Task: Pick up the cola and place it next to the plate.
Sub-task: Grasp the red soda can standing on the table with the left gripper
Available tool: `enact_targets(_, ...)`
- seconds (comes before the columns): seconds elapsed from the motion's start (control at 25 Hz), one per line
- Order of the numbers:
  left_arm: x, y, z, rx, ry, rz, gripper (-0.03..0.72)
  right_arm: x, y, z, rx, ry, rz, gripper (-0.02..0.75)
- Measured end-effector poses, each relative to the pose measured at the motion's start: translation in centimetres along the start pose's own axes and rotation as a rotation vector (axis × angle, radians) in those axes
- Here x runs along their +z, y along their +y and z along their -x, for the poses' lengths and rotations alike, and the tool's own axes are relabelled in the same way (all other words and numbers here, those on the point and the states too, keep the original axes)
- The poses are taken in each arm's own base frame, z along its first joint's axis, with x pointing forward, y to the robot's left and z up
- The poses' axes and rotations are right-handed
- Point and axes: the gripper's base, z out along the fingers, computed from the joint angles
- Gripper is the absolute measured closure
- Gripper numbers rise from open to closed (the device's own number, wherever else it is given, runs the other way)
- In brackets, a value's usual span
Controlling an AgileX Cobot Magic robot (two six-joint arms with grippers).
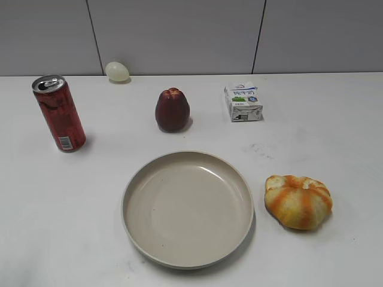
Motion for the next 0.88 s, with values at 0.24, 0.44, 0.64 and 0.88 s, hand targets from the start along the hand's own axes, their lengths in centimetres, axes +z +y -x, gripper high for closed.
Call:
enact_targets(0.24, 5.2, 0.7, 4.2, 0.019, 0.088, -0.012, 0.084, 0.0, 0.0, 0.0, 0.000, 0.000, 0.000, 0.206)
enact_targets(0.44, 10.9, 1.2, 7.3, 0.050, 0.271, -0.060, 0.084, 0.0, 0.0, 0.0, 0.000, 0.000, 0.000, 0.206)
enact_targets(0.64, 17.2, 1.5, 9.1, 0.030, 0.452, -0.125, 0.092, 0.0, 0.0, 0.0, 0.000, 0.000, 0.000, 0.206)
enact_targets(0.88, 23.6, -0.1, 9.8, 0.110, 0.520, -0.203, 0.087, 0.0, 0.0, 0.0, 0.000, 0.000, 0.000, 0.206)
